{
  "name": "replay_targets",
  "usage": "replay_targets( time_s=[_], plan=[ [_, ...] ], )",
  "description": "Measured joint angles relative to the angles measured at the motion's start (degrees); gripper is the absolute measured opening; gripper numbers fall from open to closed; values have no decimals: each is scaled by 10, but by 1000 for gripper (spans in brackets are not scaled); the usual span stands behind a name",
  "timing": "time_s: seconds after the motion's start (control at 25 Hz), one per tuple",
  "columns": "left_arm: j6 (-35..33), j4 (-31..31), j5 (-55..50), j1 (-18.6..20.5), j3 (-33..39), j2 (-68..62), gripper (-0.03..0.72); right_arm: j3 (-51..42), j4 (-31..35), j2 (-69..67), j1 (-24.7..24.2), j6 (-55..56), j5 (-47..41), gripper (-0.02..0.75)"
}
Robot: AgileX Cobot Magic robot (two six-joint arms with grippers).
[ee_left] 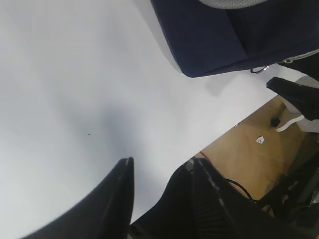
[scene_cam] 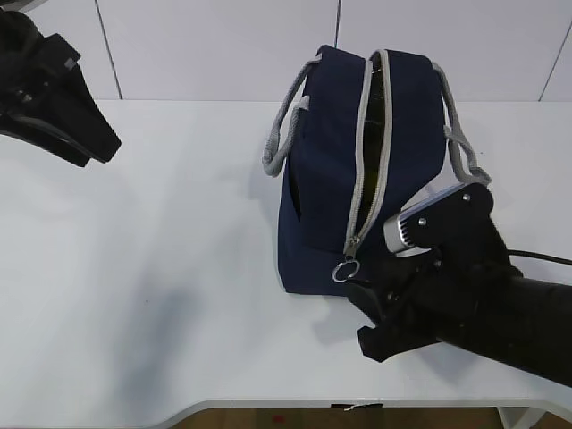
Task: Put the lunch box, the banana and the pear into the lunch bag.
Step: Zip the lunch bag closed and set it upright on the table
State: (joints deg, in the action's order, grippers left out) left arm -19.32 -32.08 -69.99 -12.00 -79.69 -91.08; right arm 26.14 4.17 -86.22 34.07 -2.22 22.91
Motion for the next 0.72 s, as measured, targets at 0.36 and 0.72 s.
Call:
replay_targets(
  time_s=[0.36, 0.72],
  plan=[
    [0, 0, 0, 0, 0, 0, 299, 0, -42, -61, 0, 14, 78, 379],
    [0, 0, 0, 0, 0, 0, 299, 1, -42, -97, 0, 14, 133, 379]
  ],
)
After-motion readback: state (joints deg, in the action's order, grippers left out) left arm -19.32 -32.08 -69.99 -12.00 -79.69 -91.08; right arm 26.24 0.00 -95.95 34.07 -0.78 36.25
